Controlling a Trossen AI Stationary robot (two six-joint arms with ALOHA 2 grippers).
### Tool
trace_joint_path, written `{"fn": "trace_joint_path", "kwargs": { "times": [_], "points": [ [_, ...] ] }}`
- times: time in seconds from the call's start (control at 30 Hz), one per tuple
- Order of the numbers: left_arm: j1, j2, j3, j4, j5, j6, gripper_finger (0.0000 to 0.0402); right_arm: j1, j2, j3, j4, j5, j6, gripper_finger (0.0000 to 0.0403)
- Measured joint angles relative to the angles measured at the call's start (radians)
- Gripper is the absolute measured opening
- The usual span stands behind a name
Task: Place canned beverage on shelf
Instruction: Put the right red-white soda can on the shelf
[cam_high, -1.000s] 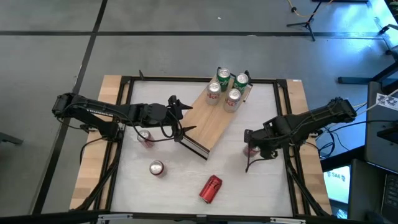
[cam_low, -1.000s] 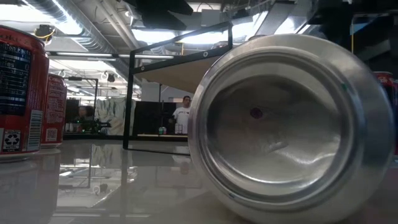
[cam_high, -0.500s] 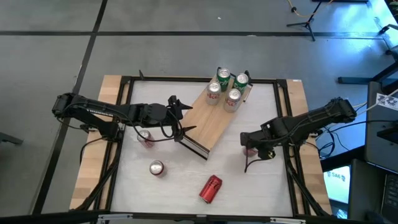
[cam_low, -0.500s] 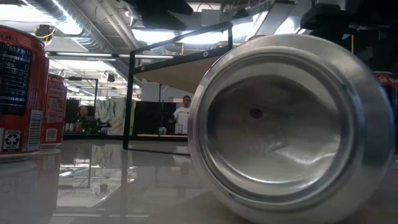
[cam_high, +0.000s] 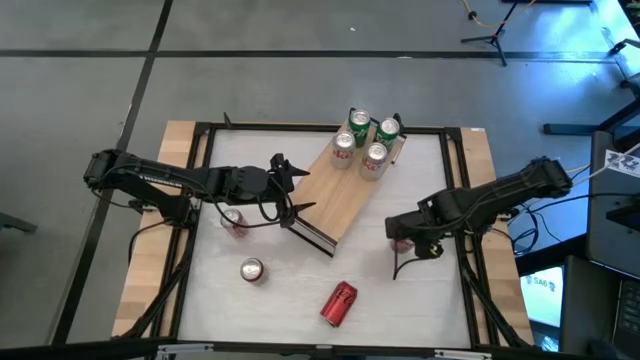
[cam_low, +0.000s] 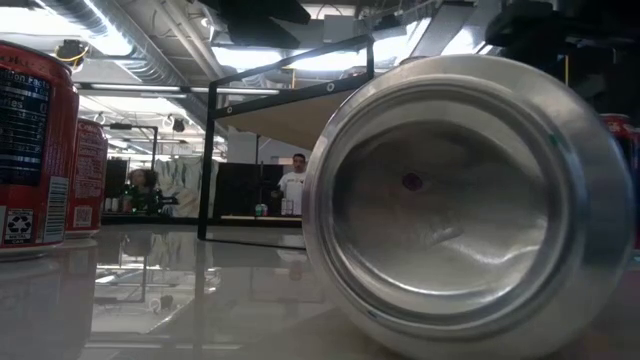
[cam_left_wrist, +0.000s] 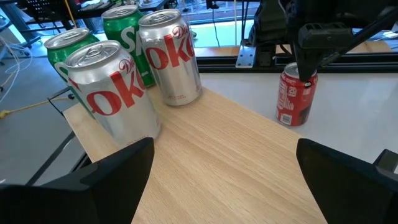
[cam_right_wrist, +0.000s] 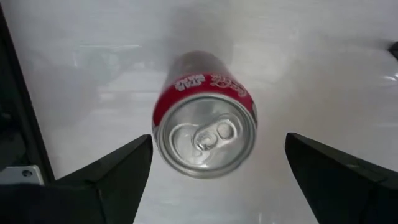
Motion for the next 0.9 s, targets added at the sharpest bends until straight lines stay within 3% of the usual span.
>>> {"fn": "trace_joint_path", "kwargs": {
  "times": [0.63,0.9],
  "points": [
    [0.0,0.0,0.0,0.0,0.0,0.0,0.0384,0.0,0.081,0.0,0.003,-0.043,0.003,0.036],
    [0.0,0.0,0.0,0.0,0.001,0.0,0.0384,0.0,0.081,0.0,0.004,-0.047,0.114,0.036]
  ]
}}
